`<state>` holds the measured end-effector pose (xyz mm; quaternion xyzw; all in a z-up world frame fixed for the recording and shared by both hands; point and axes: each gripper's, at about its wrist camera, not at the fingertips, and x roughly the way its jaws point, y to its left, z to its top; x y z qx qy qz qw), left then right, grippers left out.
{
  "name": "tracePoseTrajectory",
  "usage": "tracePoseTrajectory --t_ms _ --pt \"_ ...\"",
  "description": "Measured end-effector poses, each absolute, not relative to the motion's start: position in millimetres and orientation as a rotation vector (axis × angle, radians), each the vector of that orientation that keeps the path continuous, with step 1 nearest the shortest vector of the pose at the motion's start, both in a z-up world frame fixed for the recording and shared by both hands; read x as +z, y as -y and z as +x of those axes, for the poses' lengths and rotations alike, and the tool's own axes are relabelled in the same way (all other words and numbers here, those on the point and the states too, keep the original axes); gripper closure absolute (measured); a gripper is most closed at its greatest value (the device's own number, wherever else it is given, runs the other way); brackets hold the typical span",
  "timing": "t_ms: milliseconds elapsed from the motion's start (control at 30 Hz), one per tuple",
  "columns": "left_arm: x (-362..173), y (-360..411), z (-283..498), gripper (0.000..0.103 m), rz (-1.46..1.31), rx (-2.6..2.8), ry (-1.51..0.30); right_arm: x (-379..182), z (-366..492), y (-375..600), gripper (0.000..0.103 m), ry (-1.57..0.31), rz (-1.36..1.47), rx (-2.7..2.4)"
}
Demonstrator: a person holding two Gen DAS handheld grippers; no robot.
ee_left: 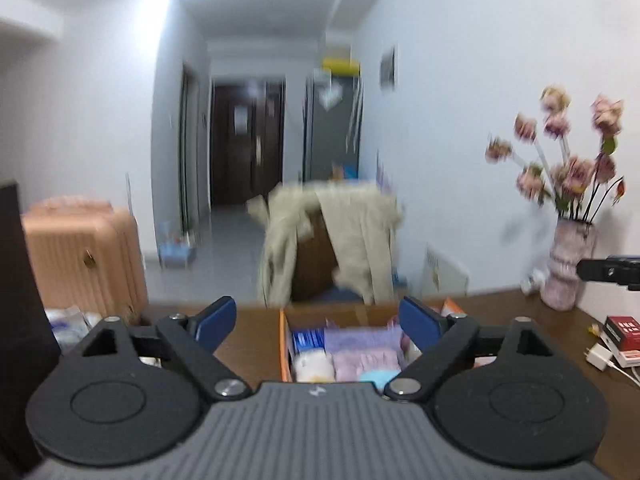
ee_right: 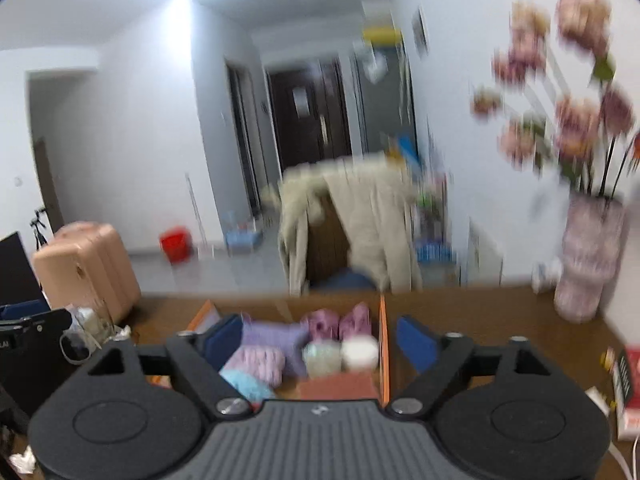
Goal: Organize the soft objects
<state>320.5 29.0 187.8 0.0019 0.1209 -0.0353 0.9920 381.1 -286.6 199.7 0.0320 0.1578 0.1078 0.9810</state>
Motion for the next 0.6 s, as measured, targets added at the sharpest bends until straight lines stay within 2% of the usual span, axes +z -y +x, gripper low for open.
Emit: tracePoseTrajectory --t_ms 67,400,600 --pt "180.0 -27.7 302.2 0.008 0.019 -0.061 -0.189 192.0 358.9 284.2 0.001 -0.216 0.008 0.212" --pt "162.9 -31.2 269.1 0.006 0.002 -0.008 -0.154 166.4 325.9 283.7 0.001 -0.206 -0.001 0.189" --pt "146.8 -37.0 214.5 0.0 -0.012 -0.003 -0.136 142.5 289.1 280.3 0.001 -0.226 0.008 0.169"
